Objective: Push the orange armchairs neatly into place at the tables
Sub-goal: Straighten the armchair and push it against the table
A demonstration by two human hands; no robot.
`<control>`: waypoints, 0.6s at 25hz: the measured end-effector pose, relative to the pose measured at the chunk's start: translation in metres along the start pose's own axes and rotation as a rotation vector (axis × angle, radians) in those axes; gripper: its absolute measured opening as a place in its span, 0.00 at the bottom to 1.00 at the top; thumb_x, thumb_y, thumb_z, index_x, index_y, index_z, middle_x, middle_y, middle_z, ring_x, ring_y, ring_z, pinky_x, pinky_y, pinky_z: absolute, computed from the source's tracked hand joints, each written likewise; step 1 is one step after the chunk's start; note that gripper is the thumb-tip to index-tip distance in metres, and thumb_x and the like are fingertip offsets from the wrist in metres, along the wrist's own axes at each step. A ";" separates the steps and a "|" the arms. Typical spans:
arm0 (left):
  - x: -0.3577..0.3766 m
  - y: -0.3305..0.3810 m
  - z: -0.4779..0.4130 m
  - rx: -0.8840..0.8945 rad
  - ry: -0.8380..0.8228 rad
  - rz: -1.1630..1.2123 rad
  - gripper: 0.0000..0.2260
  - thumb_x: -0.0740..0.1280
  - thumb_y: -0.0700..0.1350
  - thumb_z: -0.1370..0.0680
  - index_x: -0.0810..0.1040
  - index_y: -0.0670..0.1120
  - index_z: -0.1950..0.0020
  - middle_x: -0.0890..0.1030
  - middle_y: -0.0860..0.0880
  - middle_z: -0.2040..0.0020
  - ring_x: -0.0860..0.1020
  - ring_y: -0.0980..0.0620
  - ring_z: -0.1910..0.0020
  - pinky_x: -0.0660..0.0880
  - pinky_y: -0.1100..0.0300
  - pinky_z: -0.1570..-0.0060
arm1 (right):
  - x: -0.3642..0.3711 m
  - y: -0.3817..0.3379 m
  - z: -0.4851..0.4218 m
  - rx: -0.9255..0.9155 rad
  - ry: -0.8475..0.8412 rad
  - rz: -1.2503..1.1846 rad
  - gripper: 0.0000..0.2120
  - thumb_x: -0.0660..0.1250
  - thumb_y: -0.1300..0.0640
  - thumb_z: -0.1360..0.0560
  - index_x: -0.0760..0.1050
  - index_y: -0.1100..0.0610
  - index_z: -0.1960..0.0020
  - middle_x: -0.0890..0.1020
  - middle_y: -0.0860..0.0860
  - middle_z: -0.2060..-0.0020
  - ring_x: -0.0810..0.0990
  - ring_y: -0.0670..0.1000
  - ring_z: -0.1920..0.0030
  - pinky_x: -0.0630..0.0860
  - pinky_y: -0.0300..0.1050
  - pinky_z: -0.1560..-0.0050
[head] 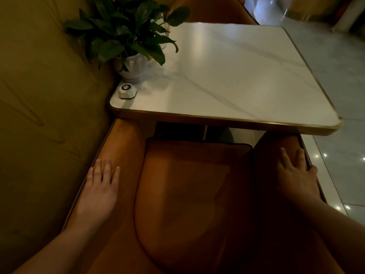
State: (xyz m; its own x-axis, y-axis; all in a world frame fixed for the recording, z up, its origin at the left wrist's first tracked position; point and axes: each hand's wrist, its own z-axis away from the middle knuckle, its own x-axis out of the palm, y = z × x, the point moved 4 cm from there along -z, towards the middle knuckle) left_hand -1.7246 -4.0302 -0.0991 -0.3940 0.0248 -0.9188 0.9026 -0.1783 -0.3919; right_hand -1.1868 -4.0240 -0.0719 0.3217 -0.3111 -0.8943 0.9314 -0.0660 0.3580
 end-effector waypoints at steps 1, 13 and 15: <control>0.000 0.000 0.000 0.001 -0.001 -0.005 0.36 0.70 0.46 0.26 0.59 0.38 0.23 0.50 0.28 0.23 0.46 0.27 0.24 0.45 0.36 0.26 | 0.000 0.000 -0.001 -0.003 0.005 0.003 0.45 0.71 0.43 0.28 0.50 0.51 0.20 0.33 0.54 0.22 0.32 0.69 0.25 0.60 0.69 0.29; 0.000 0.004 0.000 0.005 -0.036 -0.022 0.36 0.70 0.48 0.26 0.60 0.38 0.23 0.52 0.28 0.23 0.40 0.31 0.25 0.43 0.37 0.26 | 0.004 0.001 -0.003 0.009 0.020 -0.016 0.42 0.70 0.43 0.27 0.53 0.51 0.21 0.35 0.54 0.21 0.33 0.68 0.24 0.58 0.71 0.29; 0.000 0.004 0.000 0.005 -0.032 -0.029 0.36 0.69 0.49 0.26 0.60 0.38 0.23 0.52 0.28 0.23 0.40 0.31 0.25 0.43 0.37 0.26 | 0.005 0.001 -0.002 0.020 0.029 -0.020 0.41 0.70 0.44 0.27 0.54 0.51 0.21 0.36 0.53 0.21 0.33 0.68 0.24 0.59 0.71 0.29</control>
State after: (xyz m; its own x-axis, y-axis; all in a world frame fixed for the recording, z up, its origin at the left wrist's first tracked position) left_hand -1.7209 -4.0308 -0.1009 -0.4259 -0.0014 -0.9048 0.8897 -0.1825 -0.4185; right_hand -1.1836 -4.0236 -0.0766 0.3078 -0.2821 -0.9087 0.9343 -0.0907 0.3447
